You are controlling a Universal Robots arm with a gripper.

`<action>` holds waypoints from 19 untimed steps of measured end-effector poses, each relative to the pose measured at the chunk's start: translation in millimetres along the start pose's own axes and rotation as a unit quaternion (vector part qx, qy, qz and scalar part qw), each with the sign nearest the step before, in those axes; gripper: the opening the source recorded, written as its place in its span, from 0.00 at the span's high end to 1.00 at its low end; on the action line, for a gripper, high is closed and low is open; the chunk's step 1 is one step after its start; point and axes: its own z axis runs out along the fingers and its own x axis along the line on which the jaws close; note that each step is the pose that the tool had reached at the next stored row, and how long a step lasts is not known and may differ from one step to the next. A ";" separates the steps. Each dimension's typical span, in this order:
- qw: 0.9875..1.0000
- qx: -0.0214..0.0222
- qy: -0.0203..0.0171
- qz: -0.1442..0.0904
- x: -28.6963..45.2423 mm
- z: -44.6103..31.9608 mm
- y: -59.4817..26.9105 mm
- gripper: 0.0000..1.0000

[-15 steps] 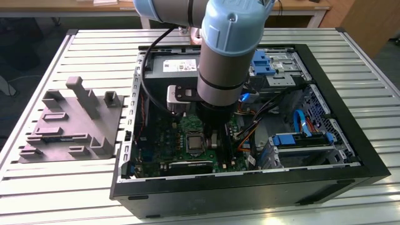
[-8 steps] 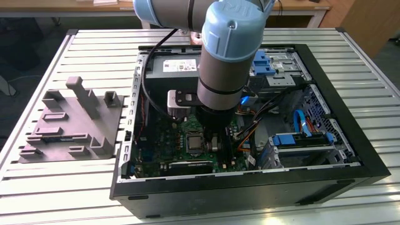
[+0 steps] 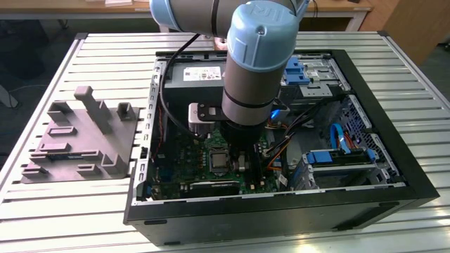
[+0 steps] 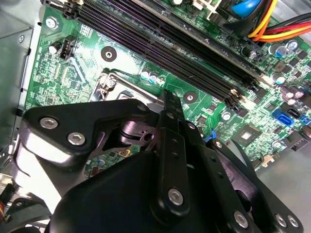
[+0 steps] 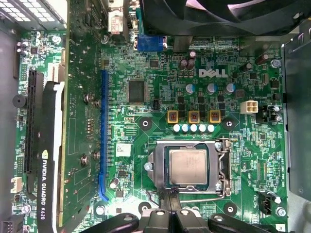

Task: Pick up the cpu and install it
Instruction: 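Install the first cpu locking lever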

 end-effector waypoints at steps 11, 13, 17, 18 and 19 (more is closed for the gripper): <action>1.000 0.000 0.000 -0.001 0.0 4.4 -0.2 0.89; 1.000 0.000 0.000 -0.001 0.0 5.0 -0.3 0.89; 1.000 0.000 0.000 -0.001 -0.1 6.2 -0.4 0.89; 1.000 0.000 0.000 -0.001 -0.1 6.5 -0.4 0.89; 1.000 0.000 0.000 -0.001 -0.1 6.7 -0.4 0.89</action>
